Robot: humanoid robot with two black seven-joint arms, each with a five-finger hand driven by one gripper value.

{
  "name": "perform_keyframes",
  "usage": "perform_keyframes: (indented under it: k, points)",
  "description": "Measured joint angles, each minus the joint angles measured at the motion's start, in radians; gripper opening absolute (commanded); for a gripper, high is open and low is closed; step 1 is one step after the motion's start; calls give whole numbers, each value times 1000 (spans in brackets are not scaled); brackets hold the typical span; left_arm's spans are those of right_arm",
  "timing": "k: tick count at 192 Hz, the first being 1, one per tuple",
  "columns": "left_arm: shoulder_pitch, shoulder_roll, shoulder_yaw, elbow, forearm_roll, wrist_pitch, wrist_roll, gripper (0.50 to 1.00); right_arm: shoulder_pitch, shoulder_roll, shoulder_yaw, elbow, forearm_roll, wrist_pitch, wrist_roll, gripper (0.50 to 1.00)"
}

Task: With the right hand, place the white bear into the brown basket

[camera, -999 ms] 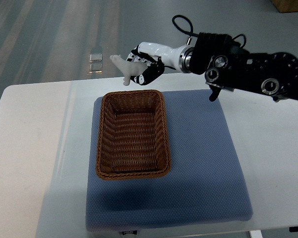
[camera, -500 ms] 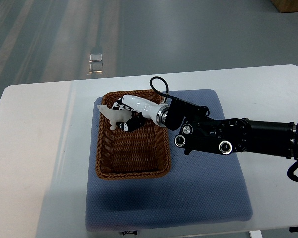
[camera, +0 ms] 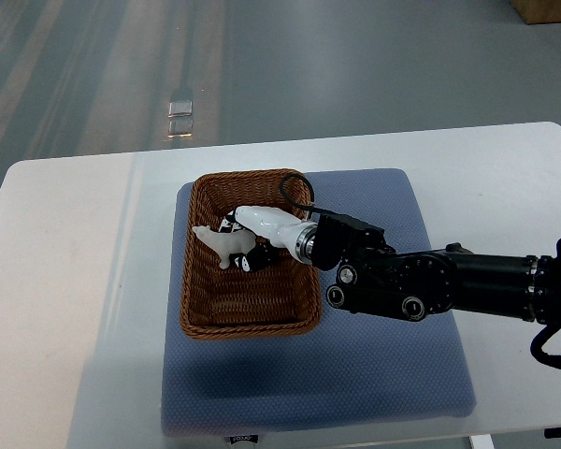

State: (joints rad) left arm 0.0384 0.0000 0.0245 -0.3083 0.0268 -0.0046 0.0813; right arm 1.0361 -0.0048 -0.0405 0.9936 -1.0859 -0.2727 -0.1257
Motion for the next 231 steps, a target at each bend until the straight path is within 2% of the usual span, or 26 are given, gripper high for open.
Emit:
perform_keyframes:
  k: [11, 18, 28, 47, 72, 117, 163, 198, 231]
  points:
    - [0, 0, 0, 0, 0, 0, 0, 1000, 0, 0, -1, -1, 0, 0, 0, 701]
    - [0, 0, 0, 0, 0, 0, 0, 1000, 0, -1, -1, -1, 0, 0, 0, 752]
    - [0, 0, 0, 0, 0, 0, 0, 1000, 0, -1, -1, -1, 0, 0, 0, 784]
    - [0, 0, 0, 0, -1, 0, 0, 1000, 0, -3, 0, -1, 0, 0, 0, 825]
    - [0, 0, 0, 0, -1, 0, 0, 1000, 5, -11, 3, 0, 0, 0, 0, 854]
    - [0, 0, 0, 0, -1, 0, 0, 1000, 58, -68, 15, 10, 8, 0, -1, 858]
    - [0, 0, 0, 0, -1, 0, 0, 1000, 99, -169, 93, 26, 15, 0, 5, 858]
    - [0, 0, 0, 0, 0, 0, 0, 1000, 46, -233, 296, 26, 19, -2, 34, 858]
    - [0, 0, 0, 0, 1, 0, 0, 1000, -102, -233, 609, 20, 20, -1, 50, 860]
